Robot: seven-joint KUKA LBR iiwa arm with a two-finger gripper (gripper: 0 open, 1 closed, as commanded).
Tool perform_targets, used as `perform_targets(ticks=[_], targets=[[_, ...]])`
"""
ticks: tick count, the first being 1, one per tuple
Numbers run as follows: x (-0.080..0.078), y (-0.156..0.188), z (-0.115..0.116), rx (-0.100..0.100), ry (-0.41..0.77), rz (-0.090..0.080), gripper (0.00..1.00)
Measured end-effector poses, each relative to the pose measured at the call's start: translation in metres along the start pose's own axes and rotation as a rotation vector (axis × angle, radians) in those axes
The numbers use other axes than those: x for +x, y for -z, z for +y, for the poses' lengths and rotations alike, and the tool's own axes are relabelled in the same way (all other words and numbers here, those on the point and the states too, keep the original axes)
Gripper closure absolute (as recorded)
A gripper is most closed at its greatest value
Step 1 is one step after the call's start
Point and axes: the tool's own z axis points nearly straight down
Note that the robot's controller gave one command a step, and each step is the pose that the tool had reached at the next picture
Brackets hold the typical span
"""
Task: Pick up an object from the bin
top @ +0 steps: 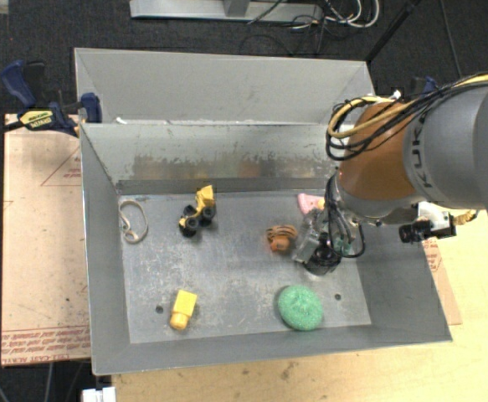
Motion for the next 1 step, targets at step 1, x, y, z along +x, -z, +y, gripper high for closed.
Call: perform_targets(ticks=[1], targets=[[-0.0093,-0.0037,0.0148,0.002,0.286,-0.002,0.00]])
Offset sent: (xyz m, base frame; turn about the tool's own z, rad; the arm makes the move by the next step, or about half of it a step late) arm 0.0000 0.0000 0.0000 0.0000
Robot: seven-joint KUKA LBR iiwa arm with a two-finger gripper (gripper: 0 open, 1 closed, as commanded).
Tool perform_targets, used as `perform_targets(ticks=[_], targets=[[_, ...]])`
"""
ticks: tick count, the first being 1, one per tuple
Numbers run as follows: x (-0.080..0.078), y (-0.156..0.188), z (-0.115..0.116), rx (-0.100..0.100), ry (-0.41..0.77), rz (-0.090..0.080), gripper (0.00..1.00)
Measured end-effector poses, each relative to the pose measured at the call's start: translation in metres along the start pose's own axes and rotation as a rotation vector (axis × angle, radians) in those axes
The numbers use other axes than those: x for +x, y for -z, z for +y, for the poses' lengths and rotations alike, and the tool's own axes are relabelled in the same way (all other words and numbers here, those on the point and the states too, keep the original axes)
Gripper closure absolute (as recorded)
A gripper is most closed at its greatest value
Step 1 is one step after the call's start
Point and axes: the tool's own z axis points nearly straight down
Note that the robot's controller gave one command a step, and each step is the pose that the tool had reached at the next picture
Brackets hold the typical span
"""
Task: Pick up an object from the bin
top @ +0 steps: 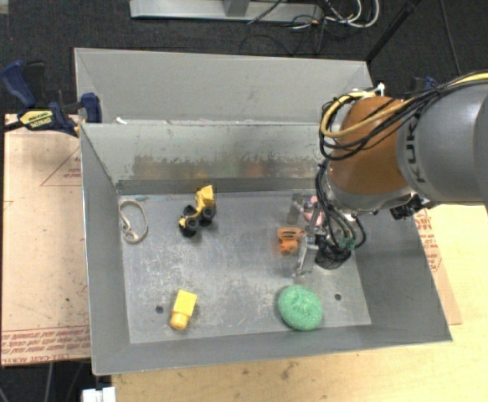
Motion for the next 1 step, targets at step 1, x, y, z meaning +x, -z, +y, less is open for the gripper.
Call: perform_targets(ticks=[1], targets=[[0.0087,-0.0016,0.0117,-0.001,0.058,0.000,1.00]])
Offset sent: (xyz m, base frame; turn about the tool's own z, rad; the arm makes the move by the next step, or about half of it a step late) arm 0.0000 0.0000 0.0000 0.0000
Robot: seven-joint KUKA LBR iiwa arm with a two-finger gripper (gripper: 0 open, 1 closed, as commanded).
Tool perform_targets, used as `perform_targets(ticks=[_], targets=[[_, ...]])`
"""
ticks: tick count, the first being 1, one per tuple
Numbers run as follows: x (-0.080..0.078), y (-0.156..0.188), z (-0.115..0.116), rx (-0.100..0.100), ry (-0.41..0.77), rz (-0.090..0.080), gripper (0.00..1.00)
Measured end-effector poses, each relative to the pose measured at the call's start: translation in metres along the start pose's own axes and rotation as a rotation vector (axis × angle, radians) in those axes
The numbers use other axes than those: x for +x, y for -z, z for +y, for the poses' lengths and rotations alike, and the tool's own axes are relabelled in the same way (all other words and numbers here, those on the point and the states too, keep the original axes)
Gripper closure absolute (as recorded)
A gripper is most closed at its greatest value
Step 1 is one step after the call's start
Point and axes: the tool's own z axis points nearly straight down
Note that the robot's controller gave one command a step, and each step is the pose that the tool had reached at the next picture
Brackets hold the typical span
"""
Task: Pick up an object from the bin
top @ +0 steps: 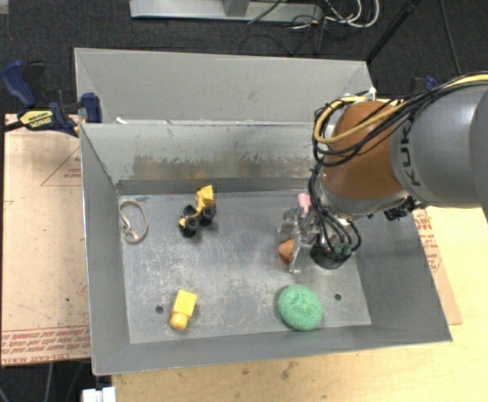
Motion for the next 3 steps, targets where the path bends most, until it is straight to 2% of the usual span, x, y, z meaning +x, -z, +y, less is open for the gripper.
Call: perform_targets(ticks=[1,2,3], targets=[[0.000,0.000,0.000,0.000,0.000,0.000,1.00],[-0.003,0.055,-0.002,0.000,0.005,0.004,1.00],[-0.021,0.064,-0.026,0.001,0.036,-0.018,1.00]])
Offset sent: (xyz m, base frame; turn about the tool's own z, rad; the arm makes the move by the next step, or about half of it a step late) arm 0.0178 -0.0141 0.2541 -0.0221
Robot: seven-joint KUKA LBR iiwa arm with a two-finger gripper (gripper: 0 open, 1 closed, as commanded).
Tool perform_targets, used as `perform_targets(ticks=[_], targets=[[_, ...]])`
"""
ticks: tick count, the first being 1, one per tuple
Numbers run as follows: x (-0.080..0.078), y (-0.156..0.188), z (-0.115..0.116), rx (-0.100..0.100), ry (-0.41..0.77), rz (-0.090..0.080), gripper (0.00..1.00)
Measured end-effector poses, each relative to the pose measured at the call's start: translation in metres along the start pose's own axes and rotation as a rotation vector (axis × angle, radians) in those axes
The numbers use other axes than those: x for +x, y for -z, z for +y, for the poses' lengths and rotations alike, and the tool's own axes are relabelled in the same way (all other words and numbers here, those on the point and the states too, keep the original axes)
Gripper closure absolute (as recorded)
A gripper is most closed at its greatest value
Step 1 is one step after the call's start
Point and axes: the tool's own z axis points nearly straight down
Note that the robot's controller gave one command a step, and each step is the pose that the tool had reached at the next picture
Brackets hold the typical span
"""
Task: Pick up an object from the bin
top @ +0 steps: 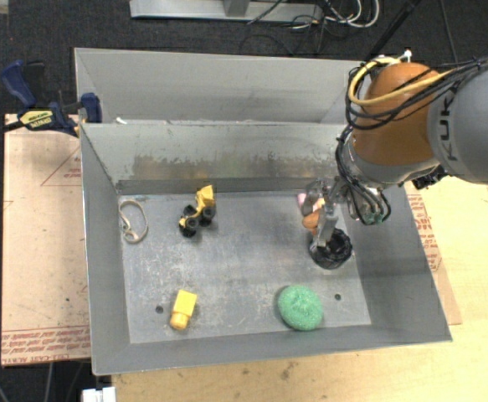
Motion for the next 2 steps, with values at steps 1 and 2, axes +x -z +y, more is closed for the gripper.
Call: perform_targets(ticks=[1,2], targets=[[0.008,0.009,-0.006,-0.001,-0.008,0.031,1.00],[0.013,0.045,-0.032,-0.001,0.007,0.012,1.00]])
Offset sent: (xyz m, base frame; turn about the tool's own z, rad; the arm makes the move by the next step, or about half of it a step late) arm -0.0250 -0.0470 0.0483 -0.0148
